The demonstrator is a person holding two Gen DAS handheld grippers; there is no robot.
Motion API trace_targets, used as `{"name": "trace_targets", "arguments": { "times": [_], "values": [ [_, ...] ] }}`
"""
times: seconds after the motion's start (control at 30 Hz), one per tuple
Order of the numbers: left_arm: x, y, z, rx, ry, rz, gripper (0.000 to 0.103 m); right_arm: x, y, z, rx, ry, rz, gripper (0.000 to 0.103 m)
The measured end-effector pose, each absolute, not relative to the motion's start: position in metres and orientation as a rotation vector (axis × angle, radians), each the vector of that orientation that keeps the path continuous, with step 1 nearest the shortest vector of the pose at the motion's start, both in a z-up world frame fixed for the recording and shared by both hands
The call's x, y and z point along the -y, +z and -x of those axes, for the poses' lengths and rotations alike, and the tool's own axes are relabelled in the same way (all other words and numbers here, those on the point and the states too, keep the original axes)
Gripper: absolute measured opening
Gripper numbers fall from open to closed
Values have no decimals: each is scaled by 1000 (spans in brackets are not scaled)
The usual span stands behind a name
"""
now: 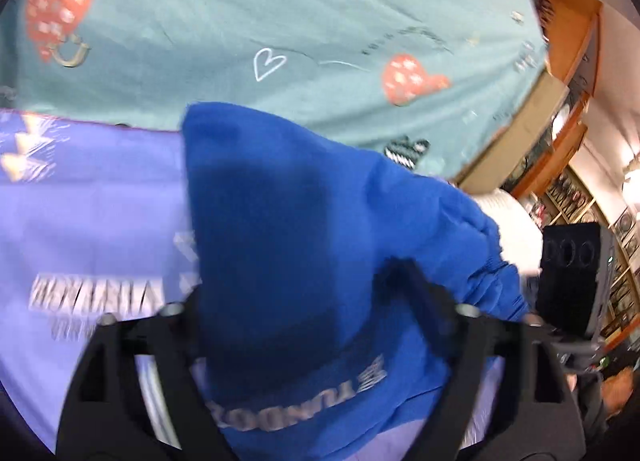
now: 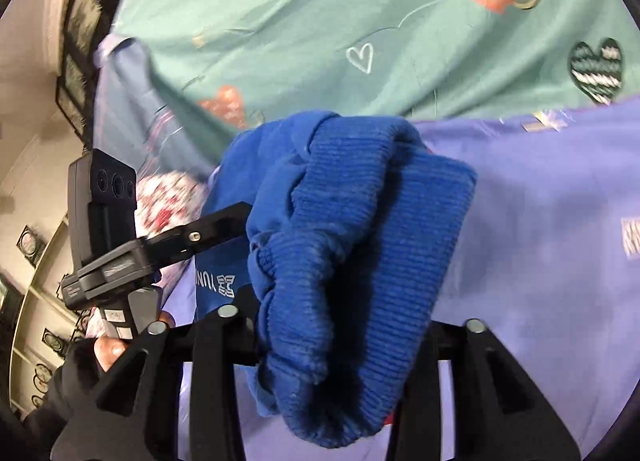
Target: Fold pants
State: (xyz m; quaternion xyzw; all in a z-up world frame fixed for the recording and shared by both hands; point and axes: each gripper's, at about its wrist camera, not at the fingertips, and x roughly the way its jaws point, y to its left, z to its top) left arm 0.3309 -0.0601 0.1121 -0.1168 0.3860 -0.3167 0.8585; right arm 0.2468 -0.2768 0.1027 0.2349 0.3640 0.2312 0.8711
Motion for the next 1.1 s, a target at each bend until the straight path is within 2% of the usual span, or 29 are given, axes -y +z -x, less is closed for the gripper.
{"name": "trace_targets", "arguments": {
  "times": [0.03,0.07,0.13,0.17,0.2,0.3,0.4,0.47,0.53,0.6,0.67,0.83,1.1],
  "values": [
    [60,95,-359,-842,-645,255,97,280,89,-273,-778,455,-493,69],
    [59,71,-386,-899,-605,259,98,284,78,-288,-792,407,-484,83],
    [48,28,-412,-1005,-450,242,96,296,36,-316,-859,175,-425,83],
    [37,10,-416,-1048,-393,256,95,308,15,-319,-899,129,-453,75],
    [17,-2,-412,-1061,-376,308,95,317,8,-313,-891,143,-510,74],
    [-14,9,-376,-986,-361,311,97,331,16,-265,-811,235,-590,74],
    [-23,36,-310,-914,-334,195,98,329,36,-207,-783,284,-573,80],
    [-17,51,-254,-873,-318,96,101,319,53,-160,-765,292,-542,90],
    [-6,65,-189,-808,-310,3,101,309,71,-104,-718,294,-468,93],
    [-6,71,-134,-749,-313,-37,101,297,80,-51,-661,270,-385,101],
    [-8,70,-82,-688,-341,-11,101,282,81,2,-588,236,-309,102],
    [-26,50,-5,-566,-298,53,101,263,49,61,-533,199,-271,102],
    [-35,33,13,-533,-154,-10,101,241,37,79,-490,60,-84,102]
  ]
}}
